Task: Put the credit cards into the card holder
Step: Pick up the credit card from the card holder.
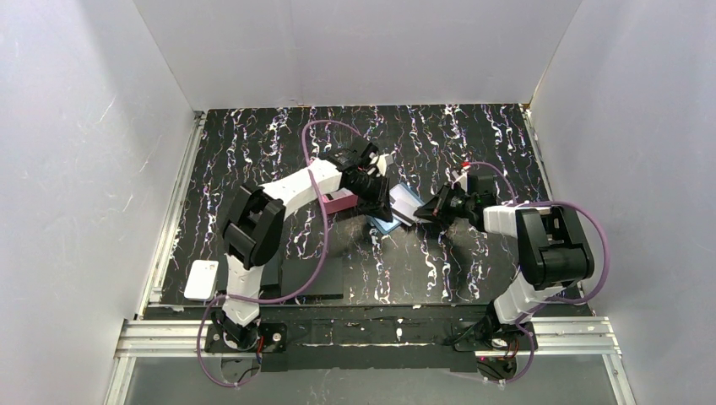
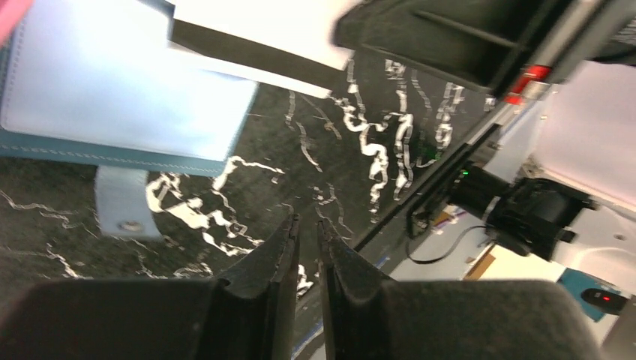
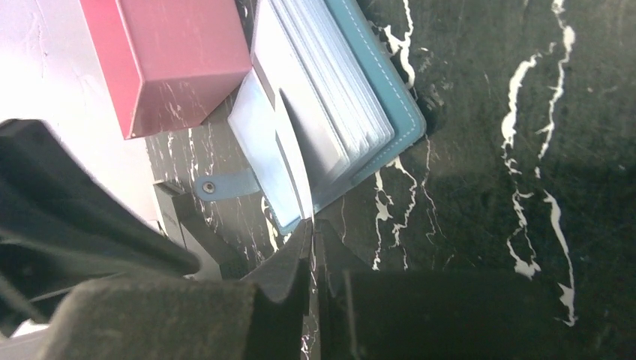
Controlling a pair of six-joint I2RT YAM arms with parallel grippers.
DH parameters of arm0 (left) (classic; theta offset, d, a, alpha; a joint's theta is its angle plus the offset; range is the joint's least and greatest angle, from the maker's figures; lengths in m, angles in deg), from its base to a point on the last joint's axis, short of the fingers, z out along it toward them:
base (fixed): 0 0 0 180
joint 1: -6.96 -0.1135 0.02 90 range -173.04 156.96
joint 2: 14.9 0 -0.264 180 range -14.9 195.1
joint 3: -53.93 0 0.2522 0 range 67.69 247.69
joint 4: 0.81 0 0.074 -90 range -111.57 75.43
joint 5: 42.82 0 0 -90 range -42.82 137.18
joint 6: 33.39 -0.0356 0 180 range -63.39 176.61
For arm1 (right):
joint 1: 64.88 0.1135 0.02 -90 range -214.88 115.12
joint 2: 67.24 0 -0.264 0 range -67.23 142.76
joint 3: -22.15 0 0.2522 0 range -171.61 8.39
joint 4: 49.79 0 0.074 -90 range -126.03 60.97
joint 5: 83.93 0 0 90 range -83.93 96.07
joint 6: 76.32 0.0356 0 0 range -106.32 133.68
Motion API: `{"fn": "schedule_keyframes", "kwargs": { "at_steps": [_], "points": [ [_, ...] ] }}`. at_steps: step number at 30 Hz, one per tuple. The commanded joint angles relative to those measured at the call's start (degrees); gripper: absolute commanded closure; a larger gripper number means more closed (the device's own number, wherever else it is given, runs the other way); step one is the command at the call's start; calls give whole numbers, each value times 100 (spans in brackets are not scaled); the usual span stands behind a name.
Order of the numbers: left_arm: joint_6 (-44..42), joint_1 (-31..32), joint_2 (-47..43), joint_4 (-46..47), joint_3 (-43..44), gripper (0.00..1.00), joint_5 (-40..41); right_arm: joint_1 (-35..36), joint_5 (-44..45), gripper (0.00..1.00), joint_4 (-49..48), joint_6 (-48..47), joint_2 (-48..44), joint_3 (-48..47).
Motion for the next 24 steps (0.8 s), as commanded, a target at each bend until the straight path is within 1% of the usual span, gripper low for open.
{"fn": "schedule_keyframes", "kwargs": {
  "at_steps": [1,3,6,8,10,12,13,15,16,17,18,20,21,24],
  "points": [
    [265,-3,-834,-50,212,85,-340,-90,85,93,439,-214,-278,63],
    [389,-1,-1002,45,123,84,-385,-126,90,96,606,-308,-396,90],
    [726,-14,-1309,421,-147,79,-610,-200,185,96,1026,-559,-722,57],
    [1097,-30,-1519,868,-401,74,-739,-278,253,96,1360,-785,-986,-36],
    [1474,-77,-1714,1374,-615,68,-793,-368,214,99,1641,-914,-1283,-189],
    [1917,-116,-1957,1886,-887,63,-709,-398,84,99,1720,-877,-1575,-390],
    [2222,-151,-2126,2231,-1083,59,-542,-396,26,99,1654,-755,-1740,-470],
    [2937,-223,-2524,3243,-1708,52,-113,-396,-194,99,971,43,-2186,-398],
    [3285,-257,-2692,3500,-1946,48,110,-399,-244,99,529,560,-2400,-303],
    [3593,-274,-2823,3657,-2096,47,305,-399,-238,99,-23,1209,-2590,-162],
    [3750,-276,-2932,3827,-2218,46,477,-395,-221,99,-664,2178,-2751,36],
    [4049,-273,-3137,3999,-2369,44,831,-383,-23,99,-1935,3407,-2993,437],
    [4204,-269,-3238,4104,-2468,43,1027,-354,86,99,-2282,3831,-3061,511],
    [4533,-268,-3429,4824,-2777,39,1359,-173,289,99,-2868,4647,-3077,588]
  ]
}}
